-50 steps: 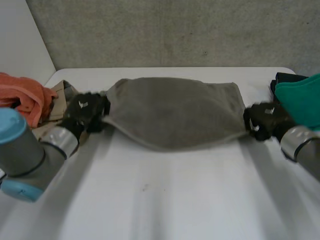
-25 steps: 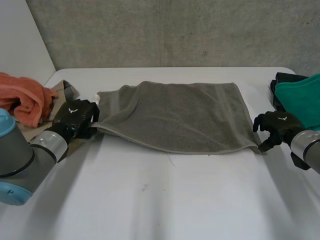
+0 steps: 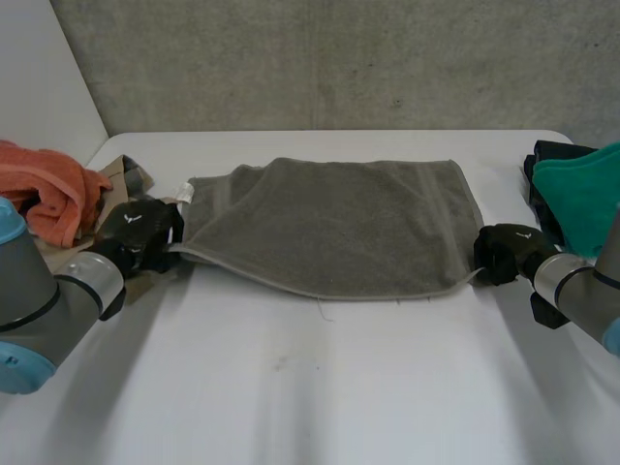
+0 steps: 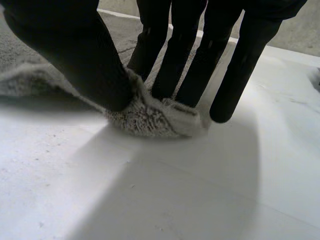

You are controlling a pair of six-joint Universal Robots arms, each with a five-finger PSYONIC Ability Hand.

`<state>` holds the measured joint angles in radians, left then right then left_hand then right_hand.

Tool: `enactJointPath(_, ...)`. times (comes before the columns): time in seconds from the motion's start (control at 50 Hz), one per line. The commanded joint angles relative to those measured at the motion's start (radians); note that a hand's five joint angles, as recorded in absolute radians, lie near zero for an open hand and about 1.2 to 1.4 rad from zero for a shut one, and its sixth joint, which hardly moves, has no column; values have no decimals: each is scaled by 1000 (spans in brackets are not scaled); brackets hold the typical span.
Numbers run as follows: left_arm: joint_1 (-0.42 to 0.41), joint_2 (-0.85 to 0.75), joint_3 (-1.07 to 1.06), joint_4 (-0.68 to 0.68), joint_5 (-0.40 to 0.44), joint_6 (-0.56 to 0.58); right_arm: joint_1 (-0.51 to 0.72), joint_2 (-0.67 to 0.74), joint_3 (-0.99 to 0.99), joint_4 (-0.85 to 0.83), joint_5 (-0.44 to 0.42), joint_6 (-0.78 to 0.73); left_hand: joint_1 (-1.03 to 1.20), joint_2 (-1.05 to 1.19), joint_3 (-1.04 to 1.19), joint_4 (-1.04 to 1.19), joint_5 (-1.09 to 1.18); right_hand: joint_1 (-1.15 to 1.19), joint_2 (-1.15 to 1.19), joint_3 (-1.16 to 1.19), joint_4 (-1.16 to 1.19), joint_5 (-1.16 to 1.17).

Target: Fold the laundry.

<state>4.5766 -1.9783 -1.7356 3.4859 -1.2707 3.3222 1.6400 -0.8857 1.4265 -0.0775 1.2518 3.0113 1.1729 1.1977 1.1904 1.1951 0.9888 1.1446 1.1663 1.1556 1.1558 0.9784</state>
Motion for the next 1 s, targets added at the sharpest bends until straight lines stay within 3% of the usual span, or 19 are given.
enactJointPath(0.02,19,12,-13,-96,-12,91,-9,-113,52,27,21,-161,223,199,206,201,233,252,230,241,240,243)
enactJointPath(0.14,44,67,-53,-280,-1,232,-84,-248,130,283,-3,-541,223,199,206,201,233,252,230,241,240,243)
enactJointPath(0.24,61,137,-97,-519,28,400,-166,-326,176,678,17,-975,223,199,206,201,233,252,230,241,240,243)
enactJointPath(0.28,61,150,-104,-582,31,451,-181,-340,183,761,32,-1038,223,199,206,201,233,252,230,241,240,243)
enactJointPath(0.36,55,161,-99,-706,40,571,-178,-354,166,779,73,-1022,223,199,206,201,233,252,230,241,240,243)
enactJointPath(0.4,45,159,-84,-700,40,588,-163,-343,141,739,75,-996,223,199,206,201,233,252,230,241,240,243)
enactJointPath(0.56,-16,95,63,-498,20,501,-86,-274,62,553,75,-878,223,199,206,201,233,252,230,241,240,243)
enactJointPath(0.72,-74,-86,272,-271,-27,445,-51,-176,-29,263,51,-758,223,199,206,201,233,252,230,241,240,243)
enactJointPath(1.0,-143,-431,697,-246,-153,456,-3,85,-247,-122,29,-631,223,199,206,201,233,252,230,241,240,243)
